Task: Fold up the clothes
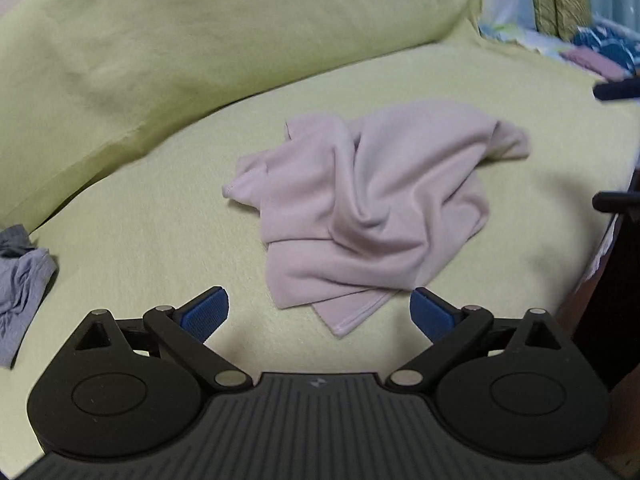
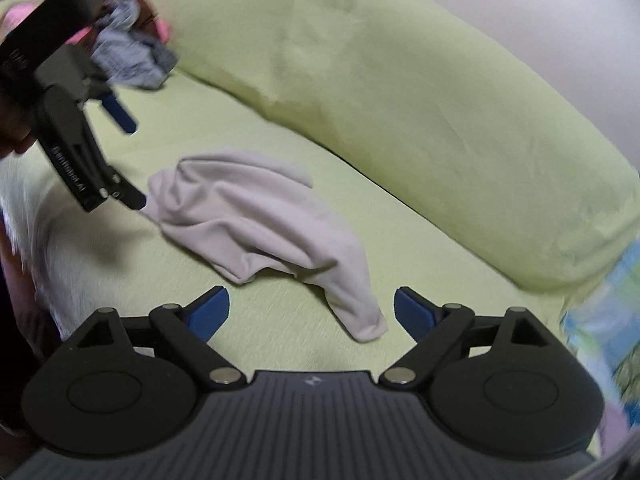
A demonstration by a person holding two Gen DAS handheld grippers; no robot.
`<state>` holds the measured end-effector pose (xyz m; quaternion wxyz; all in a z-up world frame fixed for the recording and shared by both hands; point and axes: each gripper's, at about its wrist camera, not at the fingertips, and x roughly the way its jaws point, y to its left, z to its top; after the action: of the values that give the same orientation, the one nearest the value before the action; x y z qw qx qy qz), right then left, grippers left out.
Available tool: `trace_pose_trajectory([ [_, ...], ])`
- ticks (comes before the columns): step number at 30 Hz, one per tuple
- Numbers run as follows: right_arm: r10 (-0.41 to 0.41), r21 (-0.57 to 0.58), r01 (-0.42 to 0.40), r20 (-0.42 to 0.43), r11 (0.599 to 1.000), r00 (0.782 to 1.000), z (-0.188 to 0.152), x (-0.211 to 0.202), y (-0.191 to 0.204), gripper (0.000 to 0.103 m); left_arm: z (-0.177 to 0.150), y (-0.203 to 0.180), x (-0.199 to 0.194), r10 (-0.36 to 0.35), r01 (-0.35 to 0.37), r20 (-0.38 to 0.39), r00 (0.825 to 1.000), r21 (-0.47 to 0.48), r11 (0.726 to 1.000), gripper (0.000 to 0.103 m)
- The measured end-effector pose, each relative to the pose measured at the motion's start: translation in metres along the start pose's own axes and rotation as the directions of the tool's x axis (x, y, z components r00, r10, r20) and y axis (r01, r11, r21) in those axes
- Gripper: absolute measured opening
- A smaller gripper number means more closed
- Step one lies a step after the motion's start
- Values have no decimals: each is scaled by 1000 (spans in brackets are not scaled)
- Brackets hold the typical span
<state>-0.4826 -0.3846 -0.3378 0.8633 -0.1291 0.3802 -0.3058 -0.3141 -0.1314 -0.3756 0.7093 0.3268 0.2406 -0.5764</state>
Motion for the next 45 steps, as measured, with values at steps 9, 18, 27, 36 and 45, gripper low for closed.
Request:
trace_pose_trajectory([
  [9,141,-171,-144,-30,975,990,12,76,189,58,13,25,36,-243,243,9,970,-89,966,35],
  [18,260,-120,-258,3,959,966,39,86,201,5,53,33,-12,-262,269,114,958,-51,962,15],
  [27,282,299,-362,280,883,918,82,-23,67,4,155,21,-82,-247,229,321,914,94,969,15],
  [36,-58,442,-3,124,897,991,56,-5,-22,0,202,12,10,-143,135,268,953,48,990,31],
  [45,199,361,-201,44,911,979,24,-7,12,27,113,50,31,-224,232,124,967,-51,971,66],
])
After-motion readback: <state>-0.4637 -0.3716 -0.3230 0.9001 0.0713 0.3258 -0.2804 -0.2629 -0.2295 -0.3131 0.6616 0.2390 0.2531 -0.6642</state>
